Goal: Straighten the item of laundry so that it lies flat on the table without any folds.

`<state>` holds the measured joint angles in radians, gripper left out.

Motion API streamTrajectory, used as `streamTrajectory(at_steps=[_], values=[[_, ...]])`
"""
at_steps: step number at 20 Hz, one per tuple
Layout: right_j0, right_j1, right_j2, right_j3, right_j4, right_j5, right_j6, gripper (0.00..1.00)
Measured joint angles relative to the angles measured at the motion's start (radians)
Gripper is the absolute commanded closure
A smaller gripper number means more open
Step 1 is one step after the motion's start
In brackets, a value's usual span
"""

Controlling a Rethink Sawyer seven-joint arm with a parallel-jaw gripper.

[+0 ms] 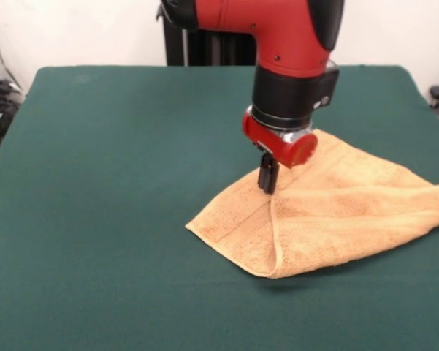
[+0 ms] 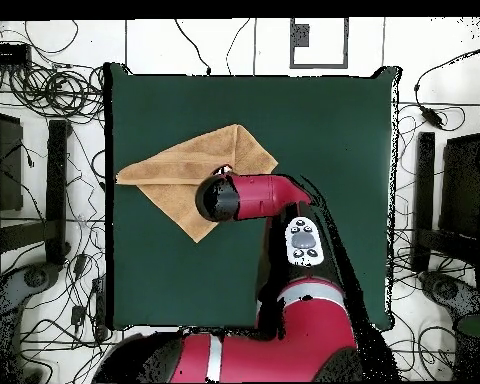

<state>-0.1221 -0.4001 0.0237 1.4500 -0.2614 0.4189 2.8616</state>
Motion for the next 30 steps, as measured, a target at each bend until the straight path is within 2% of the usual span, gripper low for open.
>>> streamTrajectory(at_steps=[10,30], values=[[-0.043,0.001,0.034,0.0,0.0,0.083,0.0,1.0],[-0.052,0.008,0.063,0.0,0.015,0.108,0.0,1.0]])
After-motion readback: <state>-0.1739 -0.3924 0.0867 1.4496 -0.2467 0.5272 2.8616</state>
